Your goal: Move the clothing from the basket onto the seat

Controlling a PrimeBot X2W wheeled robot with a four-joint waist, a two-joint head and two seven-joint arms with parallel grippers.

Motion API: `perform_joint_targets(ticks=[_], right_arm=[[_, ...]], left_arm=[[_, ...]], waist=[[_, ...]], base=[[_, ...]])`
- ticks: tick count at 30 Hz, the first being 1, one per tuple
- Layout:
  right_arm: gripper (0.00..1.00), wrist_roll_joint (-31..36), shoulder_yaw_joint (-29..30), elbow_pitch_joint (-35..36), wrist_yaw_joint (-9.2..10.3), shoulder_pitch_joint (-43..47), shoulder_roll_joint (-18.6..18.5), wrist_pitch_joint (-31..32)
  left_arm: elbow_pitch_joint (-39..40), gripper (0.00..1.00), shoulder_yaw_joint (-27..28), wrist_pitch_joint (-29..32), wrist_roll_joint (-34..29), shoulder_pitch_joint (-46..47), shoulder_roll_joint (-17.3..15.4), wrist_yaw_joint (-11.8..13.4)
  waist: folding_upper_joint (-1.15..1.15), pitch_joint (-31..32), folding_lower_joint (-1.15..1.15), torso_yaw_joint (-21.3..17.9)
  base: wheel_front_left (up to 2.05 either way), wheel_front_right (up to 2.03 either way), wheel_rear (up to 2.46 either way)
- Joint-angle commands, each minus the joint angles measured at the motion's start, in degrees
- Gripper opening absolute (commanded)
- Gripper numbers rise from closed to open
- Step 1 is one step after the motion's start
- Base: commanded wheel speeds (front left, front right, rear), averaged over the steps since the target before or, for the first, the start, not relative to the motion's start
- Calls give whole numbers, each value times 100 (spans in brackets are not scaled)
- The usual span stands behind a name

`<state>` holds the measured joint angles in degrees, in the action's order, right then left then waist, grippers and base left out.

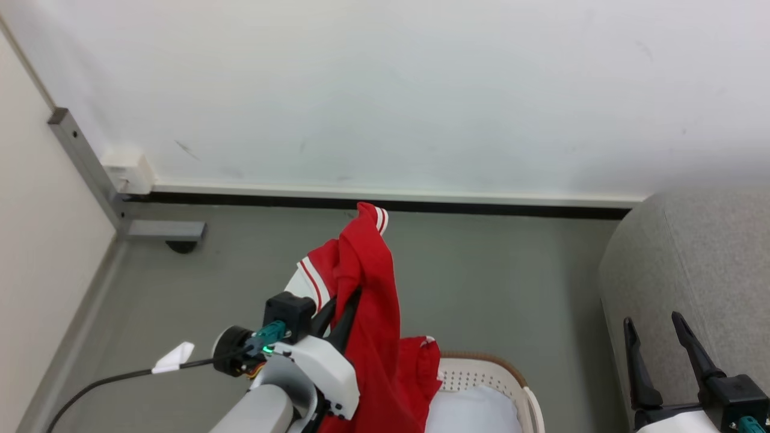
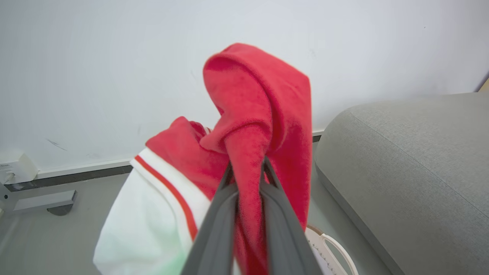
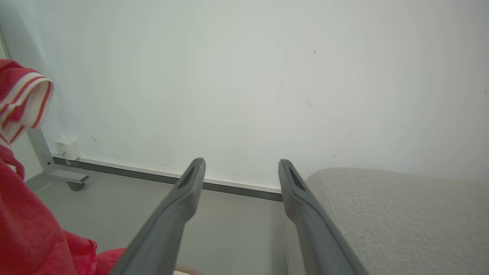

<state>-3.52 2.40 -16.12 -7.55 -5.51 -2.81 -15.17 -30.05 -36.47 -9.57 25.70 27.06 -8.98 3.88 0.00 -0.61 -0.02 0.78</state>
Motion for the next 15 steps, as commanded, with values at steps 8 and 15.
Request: perform_joint_targets(ticks=[8,15], right_arm=[[100,-144,-107,-62,12,305,-16,5],[100,-271,-350,-85,12,454,-13,4]], left_arm=[[778,0,123,156,33,-336,-399,259],[1365,0,207,389,67,-435,-642,421]], waist=[[0,459,2,108],[0,572,2,71]], base=[[0,0,0],[0,0,0]])
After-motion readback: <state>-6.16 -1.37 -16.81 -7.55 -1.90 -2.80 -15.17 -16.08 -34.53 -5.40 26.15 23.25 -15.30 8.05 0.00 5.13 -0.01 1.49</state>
